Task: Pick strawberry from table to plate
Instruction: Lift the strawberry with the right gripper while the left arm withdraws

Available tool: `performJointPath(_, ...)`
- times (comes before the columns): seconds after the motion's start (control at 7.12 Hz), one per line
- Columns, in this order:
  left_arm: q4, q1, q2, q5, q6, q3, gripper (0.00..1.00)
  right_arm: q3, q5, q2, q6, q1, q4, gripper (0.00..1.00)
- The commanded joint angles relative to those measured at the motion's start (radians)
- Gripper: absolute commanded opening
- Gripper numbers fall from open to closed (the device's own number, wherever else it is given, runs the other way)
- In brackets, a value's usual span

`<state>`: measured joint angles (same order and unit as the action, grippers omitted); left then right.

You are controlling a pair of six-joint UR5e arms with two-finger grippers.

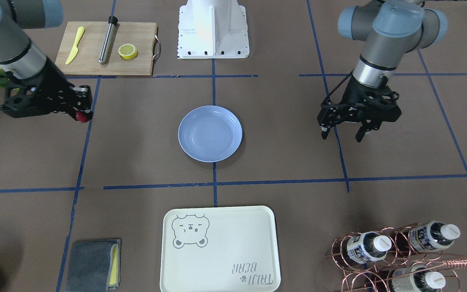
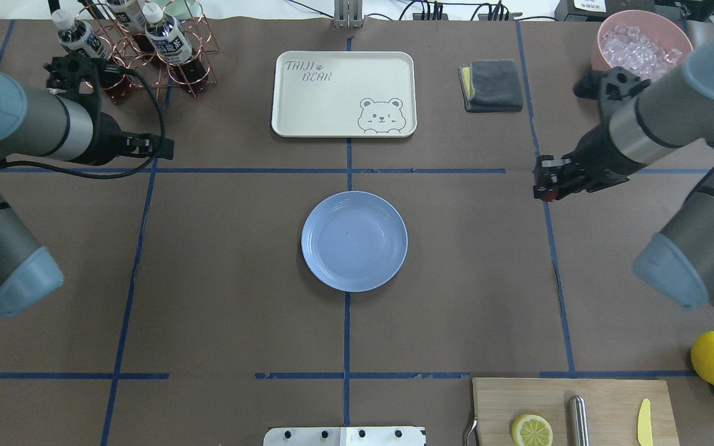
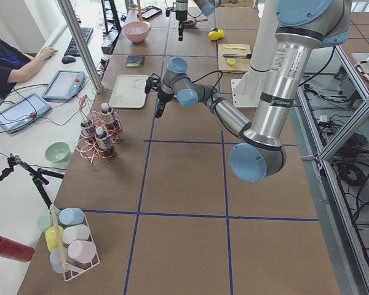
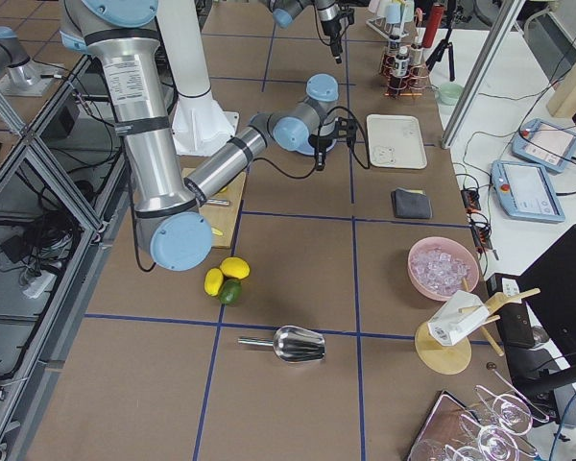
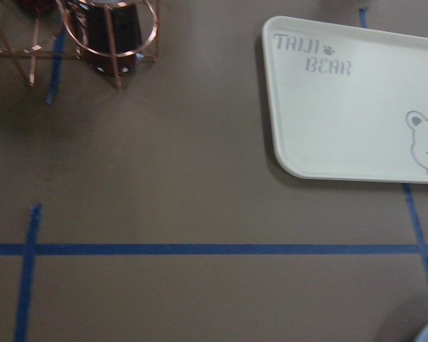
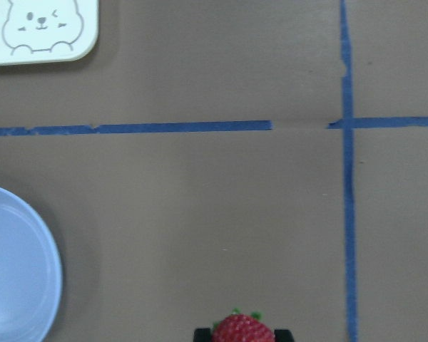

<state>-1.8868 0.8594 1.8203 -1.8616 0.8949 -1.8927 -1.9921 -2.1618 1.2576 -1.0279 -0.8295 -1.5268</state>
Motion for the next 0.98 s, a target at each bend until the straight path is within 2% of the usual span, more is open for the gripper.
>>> performJointPath(0.0,0.002,0.187,-0.116,-0.117,-0.301,0.004,1.0,0.111,0.17,-0.265,-0.234,0.2,-0.036,0.0)
performJointPath(0.28,-0.005,0.339,-0.192,-0.19,-0.533,0.03,1.0,0.293,0.267,-0.401,-0.285,0.315,-0.03,0.0)
performJointPath(0.42,-0.005,0.402,-0.2,-0.23,-0.63,0.058,1.0,0.365,0.34,-0.435,-0.3,0.364,-0.012,0.0)
performJointPath(0.7,-0.006,0.437,-0.199,-0.246,-0.683,0.092,1.0,0.462,0.358,-0.454,-0.324,0.382,0.106,0.0)
performJointPath(0.84,-0.006,0.441,-0.199,-0.246,-0.683,0.092,1.0,0.502,0.359,-0.469,-0.322,0.382,0.125,0.0)
